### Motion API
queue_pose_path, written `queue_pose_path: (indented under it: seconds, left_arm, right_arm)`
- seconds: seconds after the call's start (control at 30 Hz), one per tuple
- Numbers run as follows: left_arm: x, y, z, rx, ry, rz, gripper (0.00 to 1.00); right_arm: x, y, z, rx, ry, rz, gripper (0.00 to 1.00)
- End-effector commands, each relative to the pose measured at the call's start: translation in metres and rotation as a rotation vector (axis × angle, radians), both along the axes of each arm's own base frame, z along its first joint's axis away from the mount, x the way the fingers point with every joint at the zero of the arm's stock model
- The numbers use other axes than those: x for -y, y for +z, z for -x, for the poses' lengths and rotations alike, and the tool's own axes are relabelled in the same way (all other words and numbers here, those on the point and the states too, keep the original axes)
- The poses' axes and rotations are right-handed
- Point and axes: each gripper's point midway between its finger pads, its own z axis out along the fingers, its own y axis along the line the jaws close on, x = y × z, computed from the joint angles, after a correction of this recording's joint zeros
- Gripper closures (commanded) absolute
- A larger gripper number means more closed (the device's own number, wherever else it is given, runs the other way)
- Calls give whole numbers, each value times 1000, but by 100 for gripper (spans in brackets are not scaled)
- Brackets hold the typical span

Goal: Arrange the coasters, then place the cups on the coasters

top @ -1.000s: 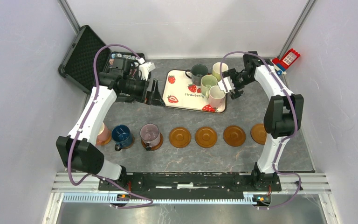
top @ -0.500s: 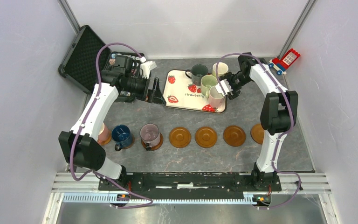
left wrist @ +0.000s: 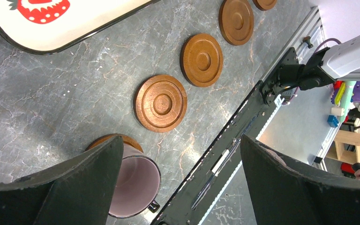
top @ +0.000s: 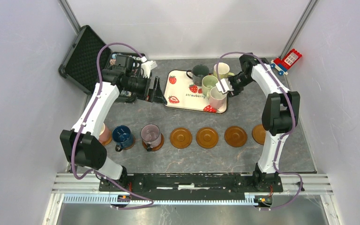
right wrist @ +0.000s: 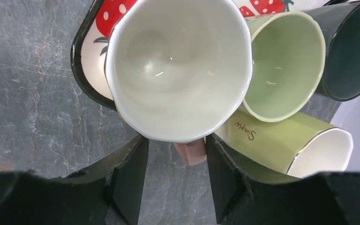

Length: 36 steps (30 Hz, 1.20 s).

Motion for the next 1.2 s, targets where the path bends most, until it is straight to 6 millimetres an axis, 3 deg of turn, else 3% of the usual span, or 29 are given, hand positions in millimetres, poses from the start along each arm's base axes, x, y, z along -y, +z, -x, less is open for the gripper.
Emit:
queue_pose_path:
  seconds: [0.0,0.3,0.47,0.57,0.77,0.87,1.0,1.17]
  left_arm:
    - [4,19,-8,35,12,49,0]
    - [4,23,-10,31,33,58,0]
    - [3,23,-10,32,39,57,0]
    - [1,24,-11,40,47,49,0]
    - [-4,22,-14,35,67,44,0]
    - [-6,22,-15,35,73,44,0]
    - [-9,24,-14,46,79,45,0]
    - [-14,29,-15,64,115,62,0]
  right_arm:
    - [-2,8,17,-64,-58,-8,46]
    - [0,-3,19,-135,-198,0,49]
    - [0,1,13,-148,-329,-37,57]
    - [-1,5,13,-139,-427,-72,63]
    - [5,8,16,-120,-679,-152,86]
    - [8,19,19,-116,-788,-197,100]
    - [7,37,33,-146,-873,-256,100]
    - [6,73,42,-133,-1034,-413,100]
